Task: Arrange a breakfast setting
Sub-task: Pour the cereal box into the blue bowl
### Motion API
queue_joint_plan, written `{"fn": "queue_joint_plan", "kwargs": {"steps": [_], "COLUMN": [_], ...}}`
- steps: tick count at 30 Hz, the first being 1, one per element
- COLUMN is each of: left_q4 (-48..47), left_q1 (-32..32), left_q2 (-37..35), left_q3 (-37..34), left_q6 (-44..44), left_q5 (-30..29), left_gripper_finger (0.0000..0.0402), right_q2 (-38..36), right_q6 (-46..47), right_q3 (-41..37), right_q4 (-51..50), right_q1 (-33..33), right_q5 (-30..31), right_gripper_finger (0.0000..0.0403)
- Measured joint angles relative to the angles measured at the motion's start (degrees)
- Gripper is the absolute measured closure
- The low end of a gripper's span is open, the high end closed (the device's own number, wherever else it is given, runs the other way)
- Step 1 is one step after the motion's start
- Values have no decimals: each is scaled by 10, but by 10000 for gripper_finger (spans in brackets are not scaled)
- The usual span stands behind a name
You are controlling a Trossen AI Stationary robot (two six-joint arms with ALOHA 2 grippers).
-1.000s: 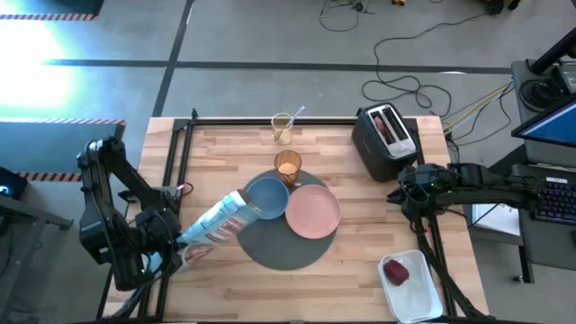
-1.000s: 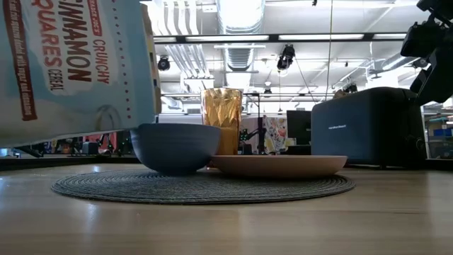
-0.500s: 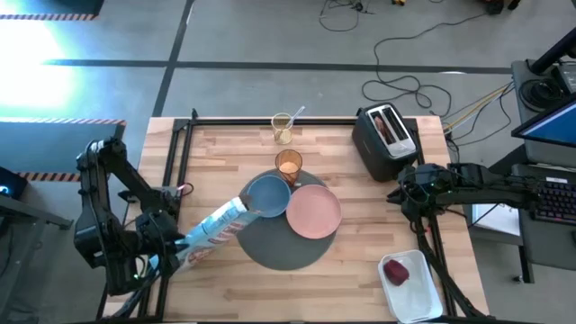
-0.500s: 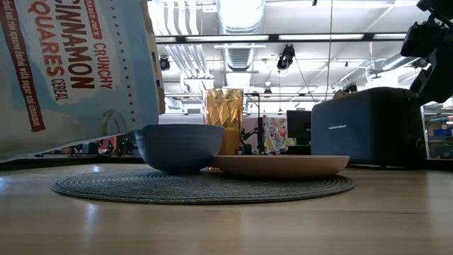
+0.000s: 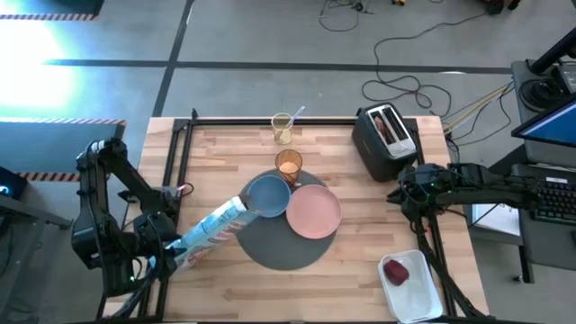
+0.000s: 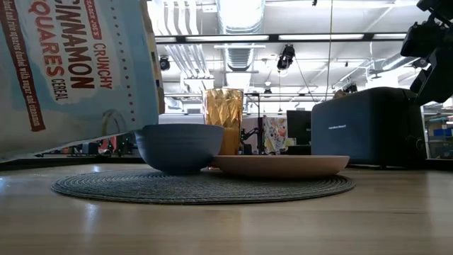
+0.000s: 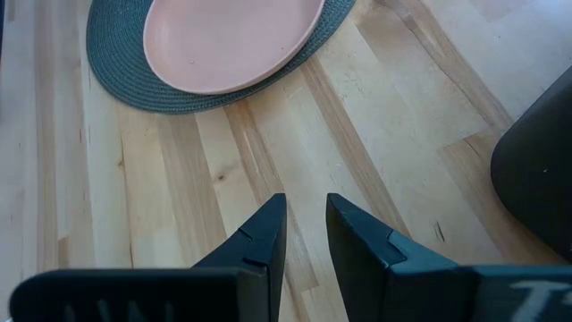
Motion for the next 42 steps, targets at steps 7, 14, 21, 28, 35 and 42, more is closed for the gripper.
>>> {"fn": "queue_joint_plan", "kwargs": {"steps": [7, 14, 21, 28, 35, 42], "left_q4": [0, 0, 1, 10, 20, 31], "left_q1": [-8, -8, -8, -7, -5, 7], "left_q2": [0, 0, 0, 0, 0, 0], "left_q3": [4, -15, -47, -69, -95, -123], "left_q6": [3, 19, 27, 51, 52, 50], "left_q5": [-7, -17, -53, -83, -84, -85], "left_gripper_finger": [127, 71, 46, 45, 45, 48], "right_q2": [0, 0, 0, 0, 0, 0], "right_q6": [0, 0, 0, 0, 0, 0], "right_q3": [0, 0, 0, 0, 0, 0], "right_q4": [0, 0, 0, 0, 0, 0], "right_q1": [0, 0, 0, 0, 0, 0], "right_q5": [0, 0, 0, 0, 0, 0], "right_gripper_finger": [330, 330, 330, 330, 330, 330]}}
